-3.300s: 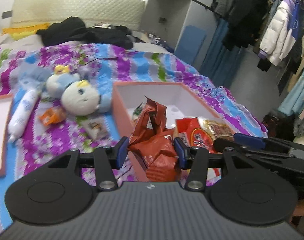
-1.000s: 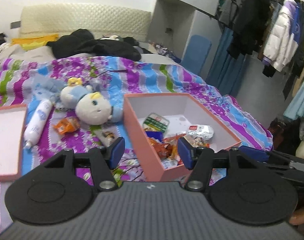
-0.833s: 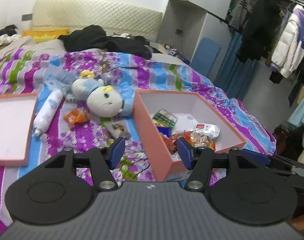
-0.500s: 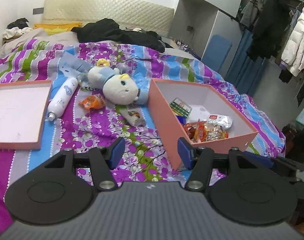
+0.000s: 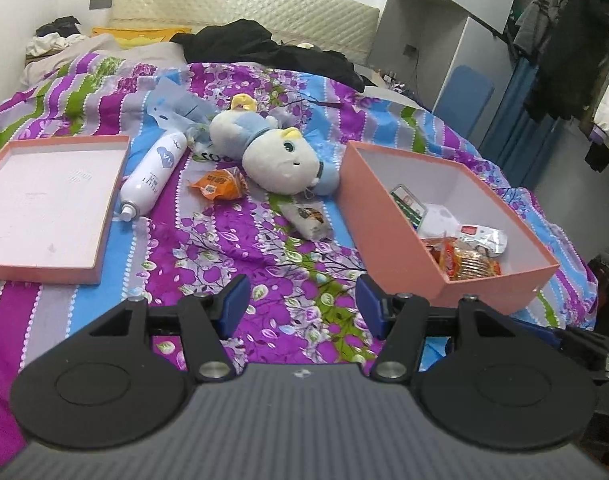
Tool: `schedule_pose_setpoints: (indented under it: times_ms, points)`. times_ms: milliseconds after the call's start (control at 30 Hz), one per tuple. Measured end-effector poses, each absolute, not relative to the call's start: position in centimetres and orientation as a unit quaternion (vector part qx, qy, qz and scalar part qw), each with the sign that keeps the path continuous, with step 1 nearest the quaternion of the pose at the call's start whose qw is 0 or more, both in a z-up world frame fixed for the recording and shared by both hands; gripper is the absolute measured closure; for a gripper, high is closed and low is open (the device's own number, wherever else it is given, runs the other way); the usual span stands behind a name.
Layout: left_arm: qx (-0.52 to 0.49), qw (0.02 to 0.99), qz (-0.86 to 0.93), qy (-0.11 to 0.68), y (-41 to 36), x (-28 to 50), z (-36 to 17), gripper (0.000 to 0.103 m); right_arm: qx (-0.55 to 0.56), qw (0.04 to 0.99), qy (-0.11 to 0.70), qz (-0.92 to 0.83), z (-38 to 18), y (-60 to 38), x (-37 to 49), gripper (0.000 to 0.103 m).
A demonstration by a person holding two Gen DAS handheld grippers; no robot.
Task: Organize snacks
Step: 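Withdraw both tools from the box toward the remaining snacks by the plush toy, then grasp the orange-labelled bag with the left tool while the right grasps the clear black-labelled bag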
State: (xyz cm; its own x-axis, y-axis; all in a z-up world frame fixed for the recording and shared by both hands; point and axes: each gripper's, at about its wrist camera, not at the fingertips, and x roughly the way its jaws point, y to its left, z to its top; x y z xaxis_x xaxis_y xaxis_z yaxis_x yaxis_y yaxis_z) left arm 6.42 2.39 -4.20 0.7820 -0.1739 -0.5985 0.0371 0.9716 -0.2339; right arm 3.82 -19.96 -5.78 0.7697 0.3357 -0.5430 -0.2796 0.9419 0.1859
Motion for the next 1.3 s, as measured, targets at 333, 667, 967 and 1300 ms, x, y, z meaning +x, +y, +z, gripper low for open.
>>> schedule_pose_setpoints:
  times_ms: [333, 667, 967, 1300]
  points:
    - [-0.114, 0.937, -0.033, 0.328, 5.0, 13.2, -6.1, 0.039, 0.028, 0.941, 0.289, 0.171, -7.7, -16.4, 8.8, 0.034]
    - [-0.116, 0.928, -0.032, 0.354, 7.9, 25.1, -9.4, 0.031, -0.014, 0.934, 0.316, 0.164, -11.4, -12.6, 17.6, 0.034]
    - [-0.153, 0.887, -0.030, 0.436, 11.6, 38.0, -13.6, 0.012, -0.092, 0.918, 0.361, 0.133, -13.6, -8.9, 28.3, 0.035]
    - [-0.233, 0.833, 0.012, 0.501, 12.5, 44.4, -16.7, 0.012, -0.167, 0.879, 0.430, 0.118, -16.3, -7.2, 34.0, 0.035]
